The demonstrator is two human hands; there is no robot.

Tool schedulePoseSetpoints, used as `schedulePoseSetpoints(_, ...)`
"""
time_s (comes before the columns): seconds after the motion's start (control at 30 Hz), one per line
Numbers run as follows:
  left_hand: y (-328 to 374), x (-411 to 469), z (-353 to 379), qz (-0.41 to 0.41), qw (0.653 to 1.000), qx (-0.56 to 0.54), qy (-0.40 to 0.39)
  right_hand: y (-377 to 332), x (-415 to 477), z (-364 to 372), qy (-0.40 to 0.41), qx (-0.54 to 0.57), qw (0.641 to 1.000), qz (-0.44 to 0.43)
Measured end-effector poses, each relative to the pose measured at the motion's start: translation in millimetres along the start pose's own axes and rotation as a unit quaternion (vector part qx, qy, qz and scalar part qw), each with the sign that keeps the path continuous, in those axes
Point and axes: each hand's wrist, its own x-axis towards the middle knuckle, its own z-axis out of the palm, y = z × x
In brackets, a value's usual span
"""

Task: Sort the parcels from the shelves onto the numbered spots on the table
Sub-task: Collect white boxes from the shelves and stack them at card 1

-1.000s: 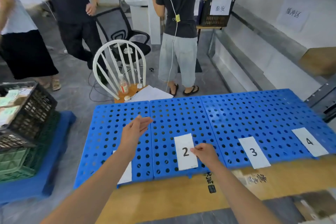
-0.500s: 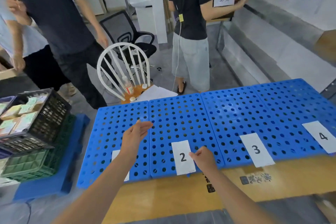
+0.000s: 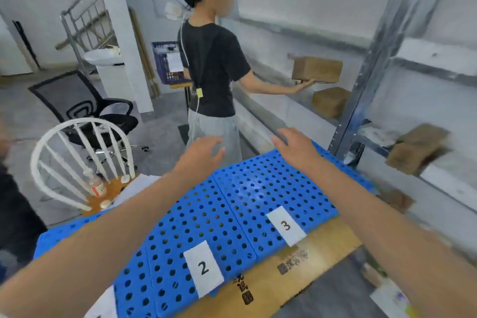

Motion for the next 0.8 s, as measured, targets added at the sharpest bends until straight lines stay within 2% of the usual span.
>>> schedulePoseSetpoints(0.1, 40.3, 49.1, -14.1, 0.131, 0.986, 0.099, -0.005, 17.0, -0.6, -62.5, 0.046, -0.107, 0.993, -0.020)
schedulePoseSetpoints(0.27, 120.7, 95.3, -3.4, 0.269, 0.949, 0.161, 0.029, 59.7, -28.9, -136.7, 0.111, -0.196, 0.973, 0.050)
schedulePoseSetpoints(0.57, 278.9, 125.6, 42.0, 0.347, 0.927, 0.144, 0.005, 152.2, -80.4, -240.8, 0.180, -0.245, 0.942, 0.143)
schedulePoseSetpoints(0.67, 331.5, 146.0, 62.9, 0.343, 0.932, 0.116, 0.010, 187.9, -83.9, -272.8, 0.179, -0.266, 0.937, 0.141)
schedulePoseSetpoints(0.8, 387.7, 161.1, 101.6, 0.329, 0.937, 0.118, -0.002, 234.3, -79.2, -314.4, 0.185, -0.226, 0.943, 0.156)
